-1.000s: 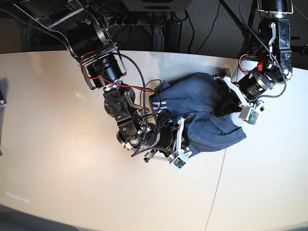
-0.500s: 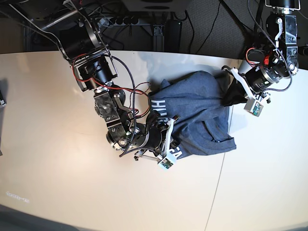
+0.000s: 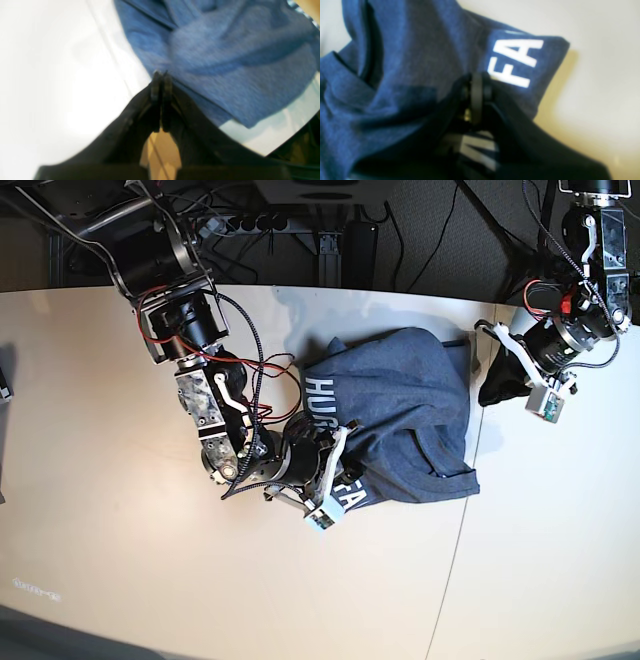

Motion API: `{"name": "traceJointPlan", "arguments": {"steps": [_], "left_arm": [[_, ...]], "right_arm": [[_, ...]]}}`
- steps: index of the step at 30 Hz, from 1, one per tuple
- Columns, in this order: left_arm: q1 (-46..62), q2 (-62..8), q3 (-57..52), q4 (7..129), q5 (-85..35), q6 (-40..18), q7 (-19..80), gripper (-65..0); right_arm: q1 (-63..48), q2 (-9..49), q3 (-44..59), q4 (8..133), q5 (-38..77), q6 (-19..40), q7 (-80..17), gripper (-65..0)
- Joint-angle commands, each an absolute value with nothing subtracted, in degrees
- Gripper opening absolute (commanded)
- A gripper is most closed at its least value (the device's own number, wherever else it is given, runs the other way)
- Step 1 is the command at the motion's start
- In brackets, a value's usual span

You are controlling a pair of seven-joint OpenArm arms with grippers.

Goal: Fold the T-shirt properly
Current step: 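Grasp the bundle's opposite corner with the left gripper beside the right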

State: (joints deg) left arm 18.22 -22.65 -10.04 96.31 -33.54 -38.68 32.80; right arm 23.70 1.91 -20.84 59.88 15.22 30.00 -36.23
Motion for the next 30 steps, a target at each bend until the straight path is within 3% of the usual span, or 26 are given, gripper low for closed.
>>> {"name": "traceJointPlan", "arguments": {"steps": [1, 7, 17, 30], "left_arm": [[17.85, -23.35, -12.16, 97.93, -36.69, -39.0, 32.95, -65.0], [23.18, -23.31, -18.76, 110.78, -50.17, -39.75, 41.45, -65.0], [29.69, -21.58, -13.58, 116.84, -48.36, -39.92, 41.45, -65.0], [30.48, -21.54, 1.98, 115.85, -36.53, -39.88, 35.42, -65.0]], "right_arm": [[23.97, 2.09, -20.91, 60.49, 14.09, 29.19, -39.88, -65.0], [24.32, 2.02, -20.91, 64.93, 14.13, 29.17, -38.94, -65.0], [24.43, 1.89, -20.86, 72.62, 13.69, 29.12, -35.81, -65.0], [30.55, -1.15, -20.73, 68.6, 1.8, 28.91, -28.84, -65.0]]}}
